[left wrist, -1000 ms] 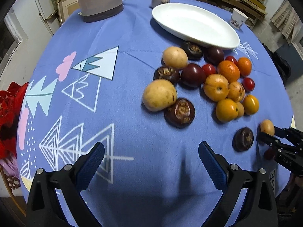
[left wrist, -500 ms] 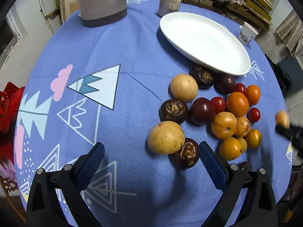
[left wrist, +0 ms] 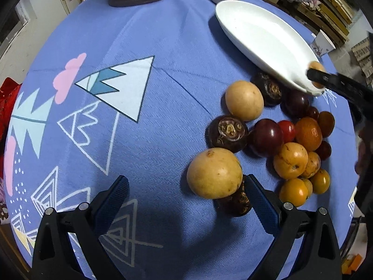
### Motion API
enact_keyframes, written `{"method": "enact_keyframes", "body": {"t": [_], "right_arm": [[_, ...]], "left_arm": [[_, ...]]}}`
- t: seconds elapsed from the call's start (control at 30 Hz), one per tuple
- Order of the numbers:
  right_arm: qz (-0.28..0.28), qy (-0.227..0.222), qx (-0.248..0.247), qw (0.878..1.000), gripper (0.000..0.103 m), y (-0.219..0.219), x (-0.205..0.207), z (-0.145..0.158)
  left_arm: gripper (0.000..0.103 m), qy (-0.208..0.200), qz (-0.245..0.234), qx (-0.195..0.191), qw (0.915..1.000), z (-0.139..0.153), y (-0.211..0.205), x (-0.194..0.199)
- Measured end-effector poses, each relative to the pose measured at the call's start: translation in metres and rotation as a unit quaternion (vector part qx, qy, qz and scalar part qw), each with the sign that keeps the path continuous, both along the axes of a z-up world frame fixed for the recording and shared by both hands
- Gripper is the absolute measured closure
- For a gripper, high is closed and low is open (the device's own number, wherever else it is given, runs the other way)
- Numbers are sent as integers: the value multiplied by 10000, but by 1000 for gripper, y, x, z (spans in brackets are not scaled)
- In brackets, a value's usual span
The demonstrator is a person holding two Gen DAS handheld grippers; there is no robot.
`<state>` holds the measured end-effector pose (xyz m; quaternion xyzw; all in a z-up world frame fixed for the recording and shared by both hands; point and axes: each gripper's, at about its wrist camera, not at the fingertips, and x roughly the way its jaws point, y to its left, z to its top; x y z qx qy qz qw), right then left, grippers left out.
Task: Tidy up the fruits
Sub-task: 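Carry both fruits over the white plate and open both tools to release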
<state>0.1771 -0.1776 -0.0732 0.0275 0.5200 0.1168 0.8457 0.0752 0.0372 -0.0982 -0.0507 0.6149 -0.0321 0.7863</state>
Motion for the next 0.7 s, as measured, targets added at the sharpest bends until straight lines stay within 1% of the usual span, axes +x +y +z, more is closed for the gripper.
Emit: {"method": "enact_keyframes", "body": {"t": [0.03,0.07,0.1,0.17,0.2,0.23,0.27,0.43,0.47,0.53,0.63,0.7], "right_arm": [[-18,26,16,10000,61,1,4,-2],[-30,38,24,10000,61,1,6,-3],[-31,52,20,10000,61,3,10,-5],[-12,45,8,10000,61,5,12,-6],[-4,43,2,10000,61,6,11,-6],[4,40,15,10000,61,5,10,-6],[6,32,22,10000,61,5,9,-6],[-19,47,97,9999,61,2,3,-5],[-27,11,118,9999,61,1,1,-2],[6,-47,137,9999,61,0,-1,2],[-1,-120,151,9998,61,-1,-2,8],[-20,-124,163,9998,61,-2,0,8]], "left_arm": [[4,18,5,-21,10000,-2,0,0],[11,31,21,-68,10000,-3,-1,1],[14,27,17,-159,9999,-4,-2,2],[34,-14,-6,-394,9992,-3,-1,2],[37,-26,-58,-442,9990,-2,-3,3],[49,-35,-118,-487,9987,-2,-6,4],[54,-41,-167,-594,9981,-1,-8,6],[58,-46,-62,-671,9977,-1,-8,8],[58,-98,2,-629,9980,1,-7,7],[58,-534,-57,-455,9975,23,-6,3],[58,-772,-188,-391,9961,40,-11,12],[58,-887,-316,-319,9950,45,-18,24]]}}
